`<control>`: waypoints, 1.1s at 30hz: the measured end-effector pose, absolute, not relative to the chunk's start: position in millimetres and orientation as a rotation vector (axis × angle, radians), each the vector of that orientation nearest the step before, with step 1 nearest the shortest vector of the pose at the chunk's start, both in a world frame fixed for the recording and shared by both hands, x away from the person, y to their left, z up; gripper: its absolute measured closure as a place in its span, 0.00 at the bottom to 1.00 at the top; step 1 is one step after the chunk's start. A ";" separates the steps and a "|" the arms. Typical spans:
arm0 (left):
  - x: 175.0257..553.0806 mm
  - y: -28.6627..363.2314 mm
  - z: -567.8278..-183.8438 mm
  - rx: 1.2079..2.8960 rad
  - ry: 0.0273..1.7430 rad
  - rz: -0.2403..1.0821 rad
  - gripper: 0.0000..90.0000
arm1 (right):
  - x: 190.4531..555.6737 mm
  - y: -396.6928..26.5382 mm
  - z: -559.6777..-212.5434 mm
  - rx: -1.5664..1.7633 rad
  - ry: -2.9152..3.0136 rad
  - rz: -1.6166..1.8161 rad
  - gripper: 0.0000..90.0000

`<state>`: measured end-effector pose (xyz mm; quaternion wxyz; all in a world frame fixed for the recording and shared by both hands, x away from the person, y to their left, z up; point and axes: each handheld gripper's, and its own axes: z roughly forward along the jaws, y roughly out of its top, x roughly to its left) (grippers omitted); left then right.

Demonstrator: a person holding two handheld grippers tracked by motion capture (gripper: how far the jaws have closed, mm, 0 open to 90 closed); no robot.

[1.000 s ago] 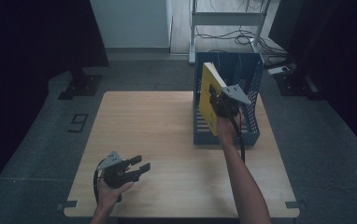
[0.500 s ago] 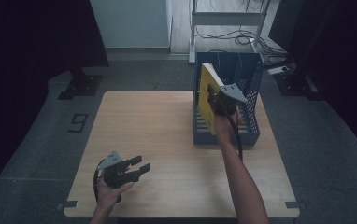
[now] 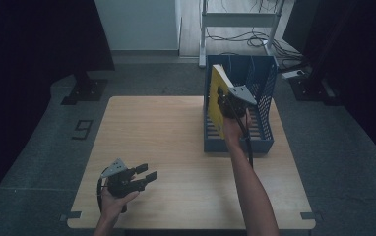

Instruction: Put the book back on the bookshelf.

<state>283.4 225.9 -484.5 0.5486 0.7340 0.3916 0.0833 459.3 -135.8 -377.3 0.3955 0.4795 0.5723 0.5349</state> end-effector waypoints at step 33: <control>283.8 229.0 -484.9 1.742 0.912 0.193 0.46 | 491.7 -121.1 -384.3 1.232 1.468 1.282 0.82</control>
